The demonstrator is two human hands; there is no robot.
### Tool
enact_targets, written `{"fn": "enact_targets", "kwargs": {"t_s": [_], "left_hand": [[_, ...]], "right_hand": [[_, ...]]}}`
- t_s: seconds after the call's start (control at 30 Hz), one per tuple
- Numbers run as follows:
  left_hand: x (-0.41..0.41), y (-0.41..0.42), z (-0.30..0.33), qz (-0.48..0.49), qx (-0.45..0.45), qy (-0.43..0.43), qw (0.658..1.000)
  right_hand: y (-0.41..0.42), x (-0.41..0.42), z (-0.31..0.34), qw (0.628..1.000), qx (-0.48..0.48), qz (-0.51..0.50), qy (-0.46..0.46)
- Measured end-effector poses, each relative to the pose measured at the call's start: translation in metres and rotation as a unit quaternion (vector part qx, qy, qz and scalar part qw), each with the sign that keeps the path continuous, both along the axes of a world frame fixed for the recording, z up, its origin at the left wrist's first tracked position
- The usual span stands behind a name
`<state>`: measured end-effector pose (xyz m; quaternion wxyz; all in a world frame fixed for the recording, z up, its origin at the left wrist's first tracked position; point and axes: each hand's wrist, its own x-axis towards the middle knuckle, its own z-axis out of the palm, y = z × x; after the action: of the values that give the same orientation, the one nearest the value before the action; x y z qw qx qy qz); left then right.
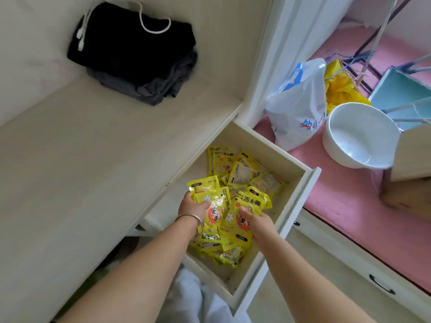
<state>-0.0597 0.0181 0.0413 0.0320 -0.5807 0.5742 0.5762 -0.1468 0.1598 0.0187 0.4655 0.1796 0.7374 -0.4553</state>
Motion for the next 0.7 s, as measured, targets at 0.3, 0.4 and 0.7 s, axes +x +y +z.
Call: {"fn": "enact_targets", "kwargs": {"t_s": [0.3, 0.4, 0.7], "left_hand": [[-0.049, -0.031, -0.063, -0.012, 0.019, -0.078, 0.997], [-0.062, -0.035, -0.081, -0.007, 0.019, -0.078, 0.997], [-0.067, -0.047, -0.094, -0.008, 0.027, 0.021, 0.999]], "right_hand": [[-0.019, -0.033, -0.058, 0.997, 0.049, -0.057, 0.002], [-0.028, -0.042, -0.075, 0.995, 0.059, -0.084, 0.008], [-0.038, -0.052, -0.073, 0.979, 0.111, -0.144, 0.096]]}}
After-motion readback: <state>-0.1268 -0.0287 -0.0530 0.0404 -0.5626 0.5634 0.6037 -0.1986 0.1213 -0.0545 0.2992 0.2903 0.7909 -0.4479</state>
